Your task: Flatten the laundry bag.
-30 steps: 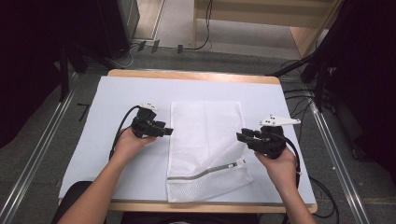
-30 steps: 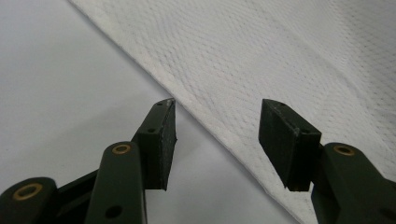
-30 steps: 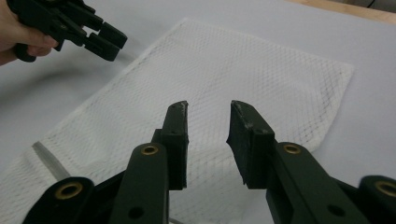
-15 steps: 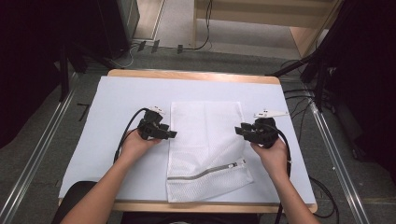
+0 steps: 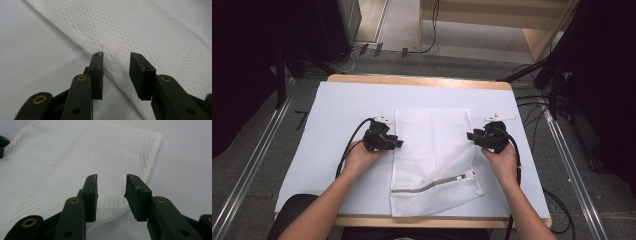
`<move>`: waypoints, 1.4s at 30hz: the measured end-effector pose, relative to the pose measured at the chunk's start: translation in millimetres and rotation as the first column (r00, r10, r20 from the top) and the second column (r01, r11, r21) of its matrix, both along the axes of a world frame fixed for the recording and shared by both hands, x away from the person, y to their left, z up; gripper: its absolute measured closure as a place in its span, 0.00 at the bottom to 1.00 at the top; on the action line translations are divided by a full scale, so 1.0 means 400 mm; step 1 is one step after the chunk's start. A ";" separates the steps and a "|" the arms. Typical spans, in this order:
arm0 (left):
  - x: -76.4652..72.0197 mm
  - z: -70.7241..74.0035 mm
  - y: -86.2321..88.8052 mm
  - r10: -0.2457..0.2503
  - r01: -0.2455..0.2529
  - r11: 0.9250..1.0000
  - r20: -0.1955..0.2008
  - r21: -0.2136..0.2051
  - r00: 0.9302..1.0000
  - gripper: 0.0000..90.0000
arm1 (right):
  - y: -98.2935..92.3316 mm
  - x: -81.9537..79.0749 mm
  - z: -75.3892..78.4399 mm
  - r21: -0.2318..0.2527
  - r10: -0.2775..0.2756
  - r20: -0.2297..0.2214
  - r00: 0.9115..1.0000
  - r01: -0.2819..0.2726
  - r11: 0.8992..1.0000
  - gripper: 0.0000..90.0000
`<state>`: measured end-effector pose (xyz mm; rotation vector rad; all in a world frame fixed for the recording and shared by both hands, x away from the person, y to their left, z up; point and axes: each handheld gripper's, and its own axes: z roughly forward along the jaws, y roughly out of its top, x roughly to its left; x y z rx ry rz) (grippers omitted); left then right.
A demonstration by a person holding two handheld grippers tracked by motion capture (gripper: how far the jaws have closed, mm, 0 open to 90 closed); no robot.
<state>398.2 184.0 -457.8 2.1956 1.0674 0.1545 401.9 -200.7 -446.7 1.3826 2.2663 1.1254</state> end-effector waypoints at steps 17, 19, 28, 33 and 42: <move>0.033 0.032 0.070 0.107 -0.107 0.994 -0.006 -0.023 0.994 0.99 | 0.002 0.002 -0.021 0.020 -0.009 -0.023 1.000 0.009 1.000 0.70; 0.043 0.036 0.087 0.114 -0.114 0.993 -0.021 -0.015 0.993 0.99 | 0.016 0.001 -0.019 0.016 0.007 -0.021 1.000 -0.007 1.000 0.70; 0.064 0.044 0.118 0.146 -0.147 0.989 -0.048 -0.020 0.988 0.99 | 0.070 0.006 -0.021 0.010 0.061 -0.025 0.998 -0.060 0.998 0.70; 0.097 0.039 0.119 0.162 -0.163 0.987 -0.051 -0.005 0.985 0.99 | 0.076 0.014 -0.031 0.001 0.054 -0.037 0.998 -0.054 0.999 0.70; 0.114 0.024 0.127 0.173 -0.175 0.984 -0.059 -0.032 0.983 0.99 | 0.090 0.023 -0.059 -0.061 0.045 -0.072 0.996 -0.050 0.997 0.79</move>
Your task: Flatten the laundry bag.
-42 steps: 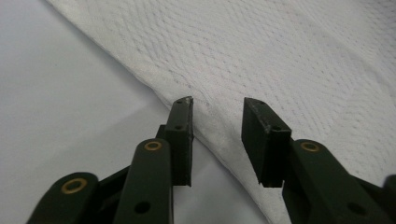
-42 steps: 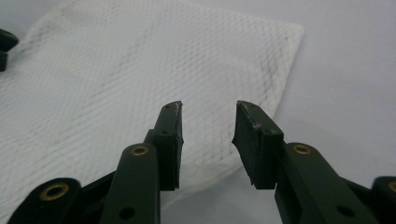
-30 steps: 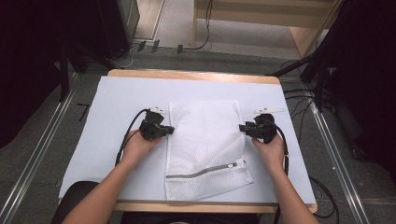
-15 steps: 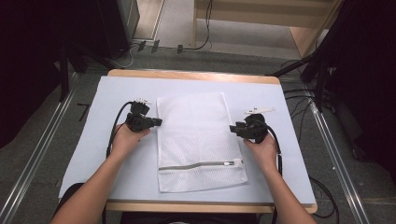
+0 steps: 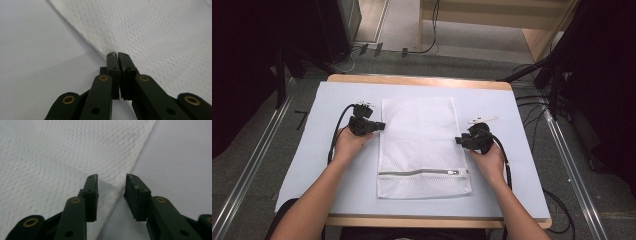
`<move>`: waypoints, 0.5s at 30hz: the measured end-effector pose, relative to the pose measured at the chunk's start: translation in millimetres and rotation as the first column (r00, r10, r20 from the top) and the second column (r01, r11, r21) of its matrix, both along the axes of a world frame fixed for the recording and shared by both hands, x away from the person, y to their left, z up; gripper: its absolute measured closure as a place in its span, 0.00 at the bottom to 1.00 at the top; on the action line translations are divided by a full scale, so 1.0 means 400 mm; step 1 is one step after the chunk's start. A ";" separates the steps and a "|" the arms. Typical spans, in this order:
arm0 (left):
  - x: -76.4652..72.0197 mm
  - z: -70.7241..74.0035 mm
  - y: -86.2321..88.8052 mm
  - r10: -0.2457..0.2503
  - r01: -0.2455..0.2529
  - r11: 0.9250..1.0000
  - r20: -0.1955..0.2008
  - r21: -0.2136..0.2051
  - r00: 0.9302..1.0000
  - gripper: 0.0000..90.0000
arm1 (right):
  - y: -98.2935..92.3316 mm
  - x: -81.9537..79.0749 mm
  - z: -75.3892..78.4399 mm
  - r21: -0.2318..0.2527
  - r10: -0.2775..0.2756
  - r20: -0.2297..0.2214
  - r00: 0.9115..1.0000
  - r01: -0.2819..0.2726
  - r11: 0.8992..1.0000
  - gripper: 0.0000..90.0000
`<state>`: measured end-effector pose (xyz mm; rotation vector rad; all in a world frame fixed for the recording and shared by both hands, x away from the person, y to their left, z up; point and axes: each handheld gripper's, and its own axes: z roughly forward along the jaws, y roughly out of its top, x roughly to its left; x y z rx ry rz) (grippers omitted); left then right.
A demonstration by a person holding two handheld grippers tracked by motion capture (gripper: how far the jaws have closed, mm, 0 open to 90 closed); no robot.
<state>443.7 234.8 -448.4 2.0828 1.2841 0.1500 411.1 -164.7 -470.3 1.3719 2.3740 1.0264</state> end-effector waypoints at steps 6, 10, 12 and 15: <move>-0.003 0.001 -0.003 0.000 0.000 1.000 0.024 0.014 1.000 0.99 | 0.007 -0.005 -0.002 0.007 0.001 -0.013 1.000 -0.001 1.000 0.99; 0.001 0.001 0.002 0.006 -0.006 1.000 0.033 0.018 0.999 0.99 | 0.017 -0.011 0.001 -0.003 0.010 -0.017 1.000 -0.010 1.000 1.00; 0.003 0.001 0.006 0.016 -0.017 1.000 0.044 0.020 0.999 0.99 | 0.021 -0.015 0.001 0.004 0.014 -0.023 1.000 -0.014 1.000 1.00; 0.007 0.002 0.016 0.033 -0.034 0.999 0.051 0.008 0.998 0.99 | 0.030 -0.020 0.001 0.007 0.022 -0.025 0.999 -0.022 1.000 1.00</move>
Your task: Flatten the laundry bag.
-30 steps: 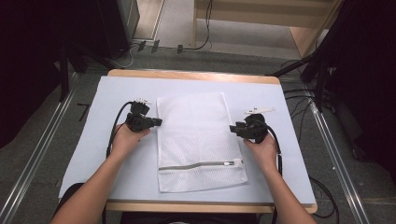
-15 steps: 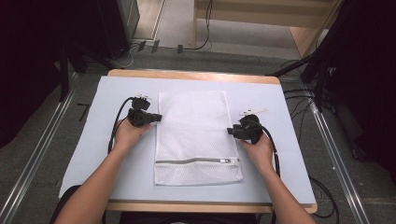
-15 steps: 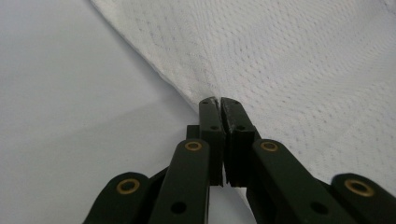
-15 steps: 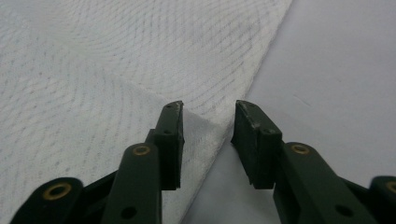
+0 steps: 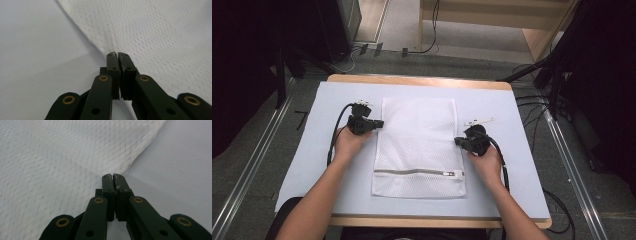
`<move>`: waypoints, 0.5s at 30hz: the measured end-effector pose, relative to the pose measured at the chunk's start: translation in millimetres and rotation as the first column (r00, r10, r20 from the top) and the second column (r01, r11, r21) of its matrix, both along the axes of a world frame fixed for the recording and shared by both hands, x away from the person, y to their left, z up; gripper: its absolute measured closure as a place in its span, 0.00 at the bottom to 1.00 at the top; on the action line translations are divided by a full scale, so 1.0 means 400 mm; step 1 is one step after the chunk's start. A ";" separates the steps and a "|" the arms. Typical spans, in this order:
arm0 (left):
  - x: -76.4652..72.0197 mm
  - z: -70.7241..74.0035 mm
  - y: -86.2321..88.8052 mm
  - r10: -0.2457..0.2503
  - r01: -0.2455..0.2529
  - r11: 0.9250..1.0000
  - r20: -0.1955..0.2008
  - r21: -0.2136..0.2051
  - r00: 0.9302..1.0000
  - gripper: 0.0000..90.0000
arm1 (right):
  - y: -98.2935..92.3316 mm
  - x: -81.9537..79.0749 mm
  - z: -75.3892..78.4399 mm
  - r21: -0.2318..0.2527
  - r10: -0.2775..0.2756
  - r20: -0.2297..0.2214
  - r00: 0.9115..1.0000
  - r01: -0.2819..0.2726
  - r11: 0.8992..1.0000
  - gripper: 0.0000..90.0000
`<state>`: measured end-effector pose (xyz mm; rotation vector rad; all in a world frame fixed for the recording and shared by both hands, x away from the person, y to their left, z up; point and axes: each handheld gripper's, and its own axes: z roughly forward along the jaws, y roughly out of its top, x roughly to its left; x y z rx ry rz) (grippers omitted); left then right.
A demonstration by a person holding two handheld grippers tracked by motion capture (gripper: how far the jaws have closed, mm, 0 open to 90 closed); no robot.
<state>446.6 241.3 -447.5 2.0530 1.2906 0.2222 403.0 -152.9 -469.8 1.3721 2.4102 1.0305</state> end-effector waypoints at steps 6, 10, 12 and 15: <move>0.005 -0.007 0.013 0.008 -0.008 1.000 -0.013 -0.013 1.000 0.96 | 0.012 -0.008 0.001 -0.014 0.022 0.018 1.000 -0.022 1.000 0.98; 0.003 -0.005 0.017 0.004 -0.004 1.000 -0.016 -0.016 1.000 0.86 | 0.009 -0.008 0.000 -0.013 0.026 0.025 0.999 -0.026 1.000 0.93; 0.000 -0.001 0.023 -0.004 0.003 1.000 -0.013 -0.031 1.000 0.81 | 0.008 -0.009 0.003 -0.008 0.027 0.034 0.999 -0.027 1.000 0.86; -0.008 0.007 0.028 -0.009 0.008 0.999 -0.012 -0.033 1.000 0.72 | 0.004 -0.011 0.012 0.004 0.027 0.050 0.998 -0.027 1.000 0.80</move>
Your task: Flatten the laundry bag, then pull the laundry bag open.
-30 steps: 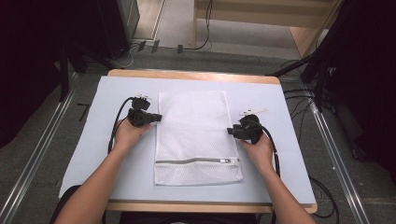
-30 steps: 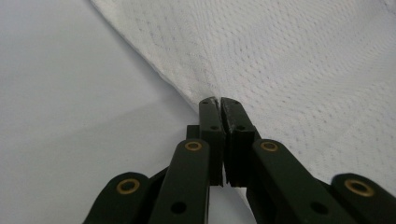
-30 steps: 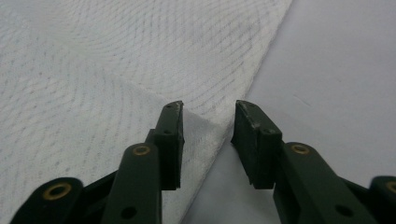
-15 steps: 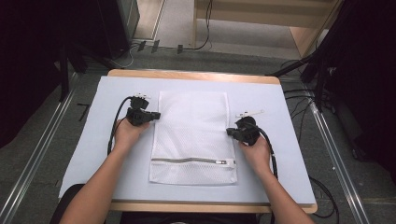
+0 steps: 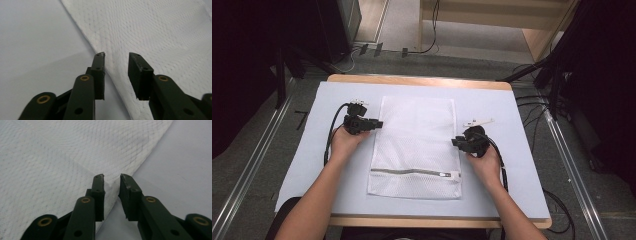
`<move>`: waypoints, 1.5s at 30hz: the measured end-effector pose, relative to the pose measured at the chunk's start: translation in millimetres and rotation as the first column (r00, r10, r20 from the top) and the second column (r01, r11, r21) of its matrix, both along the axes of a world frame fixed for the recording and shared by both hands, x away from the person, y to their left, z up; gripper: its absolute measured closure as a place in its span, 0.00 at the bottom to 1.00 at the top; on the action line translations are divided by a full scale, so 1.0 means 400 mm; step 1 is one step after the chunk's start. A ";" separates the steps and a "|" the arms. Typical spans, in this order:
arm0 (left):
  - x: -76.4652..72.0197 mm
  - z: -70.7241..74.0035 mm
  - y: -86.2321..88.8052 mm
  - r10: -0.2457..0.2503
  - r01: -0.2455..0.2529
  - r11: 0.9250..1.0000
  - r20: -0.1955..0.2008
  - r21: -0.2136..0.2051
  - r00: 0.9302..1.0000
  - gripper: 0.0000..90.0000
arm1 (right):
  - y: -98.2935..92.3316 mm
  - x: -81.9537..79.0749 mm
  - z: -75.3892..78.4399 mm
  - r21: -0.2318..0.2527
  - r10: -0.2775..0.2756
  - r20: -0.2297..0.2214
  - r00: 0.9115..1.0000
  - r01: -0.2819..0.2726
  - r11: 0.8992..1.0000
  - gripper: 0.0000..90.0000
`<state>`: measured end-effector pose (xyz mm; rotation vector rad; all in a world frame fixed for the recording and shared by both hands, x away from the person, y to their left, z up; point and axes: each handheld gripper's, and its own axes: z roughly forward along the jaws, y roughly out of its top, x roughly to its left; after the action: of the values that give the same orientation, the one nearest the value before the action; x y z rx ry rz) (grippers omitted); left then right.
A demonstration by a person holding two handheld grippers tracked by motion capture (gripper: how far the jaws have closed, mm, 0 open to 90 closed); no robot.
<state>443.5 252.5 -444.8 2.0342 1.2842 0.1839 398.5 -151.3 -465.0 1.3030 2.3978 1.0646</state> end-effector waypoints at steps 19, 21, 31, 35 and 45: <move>-0.048 0.062 -0.014 -0.095 0.095 0.995 0.009 -0.027 0.995 0.51 | -0.013 -0.024 0.035 0.070 0.033 0.008 0.999 -0.034 0.997 0.73; -0.054 0.072 -0.018 -0.107 0.107 0.994 0.016 -0.026 0.994 0.52 | -0.011 -0.030 0.040 0.069 0.046 0.008 0.999 -0.047 0.996 0.70; -0.085 0.115 -0.054 -0.155 0.155 0.988 0.028 -0.011 0.988 0.51 | -0.033 -0.064 0.077 0.088 0.076 0.003 0.997 -0.075 0.993 0.65; -0.112 0.123 -0.062 -0.172 0.173 0.985 0.033 -0.019 0.985 0.51 | -0.058 -0.086 0.089 0.104 0.059 0.018 0.998 -0.060 0.993 0.64; -0.163 0.129 -0.108 -0.230 0.232 0.972 0.055 -0.025 0.972 0.51 | -0.078 -0.137 0.077 0.115 0.072 0.016 0.997 -0.073 0.991 0.67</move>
<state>378.2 209.1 -393.4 2.1185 1.0023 0.1060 343.6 -182.5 -434.0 1.2498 2.4247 1.2437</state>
